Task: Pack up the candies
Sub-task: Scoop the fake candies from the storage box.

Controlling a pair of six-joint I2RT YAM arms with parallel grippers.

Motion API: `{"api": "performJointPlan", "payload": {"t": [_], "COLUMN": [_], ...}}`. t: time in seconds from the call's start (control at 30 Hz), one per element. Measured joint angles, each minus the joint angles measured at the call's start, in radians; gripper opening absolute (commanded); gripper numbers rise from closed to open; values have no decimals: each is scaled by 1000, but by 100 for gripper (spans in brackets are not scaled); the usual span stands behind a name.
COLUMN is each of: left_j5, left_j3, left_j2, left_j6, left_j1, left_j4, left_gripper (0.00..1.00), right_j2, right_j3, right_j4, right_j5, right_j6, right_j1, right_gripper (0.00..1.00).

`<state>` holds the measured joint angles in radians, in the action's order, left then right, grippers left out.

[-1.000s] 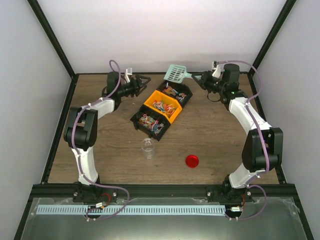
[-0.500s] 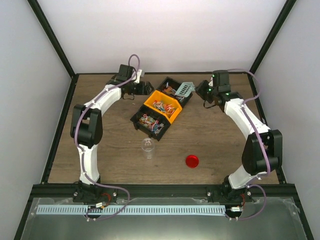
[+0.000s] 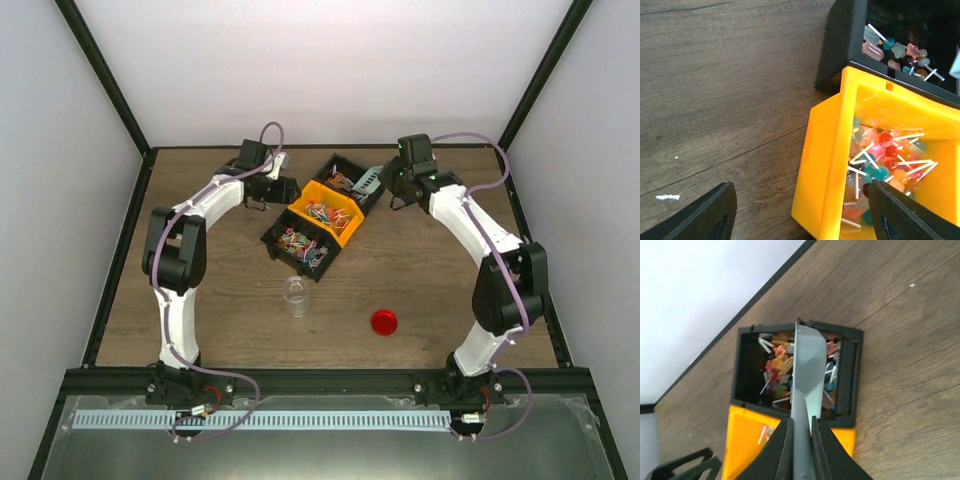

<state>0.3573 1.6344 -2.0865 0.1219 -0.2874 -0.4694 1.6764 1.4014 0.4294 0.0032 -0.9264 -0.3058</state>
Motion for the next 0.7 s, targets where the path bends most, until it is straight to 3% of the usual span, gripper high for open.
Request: {"api": "performJointPlan", "payload": {"t": [0.7], "left_j5": [1], "left_j3": [11], "left_j2": [-81], "left_j6": [-23], "left_j1": [-31], "left_j4": [23], "left_gripper": [47], "right_j2": [66], "right_j3": [89], "right_j4": [167], "right_j5": [47], "right_j6": [1], "right_j1": [-21], "right_gripper": [1]}}
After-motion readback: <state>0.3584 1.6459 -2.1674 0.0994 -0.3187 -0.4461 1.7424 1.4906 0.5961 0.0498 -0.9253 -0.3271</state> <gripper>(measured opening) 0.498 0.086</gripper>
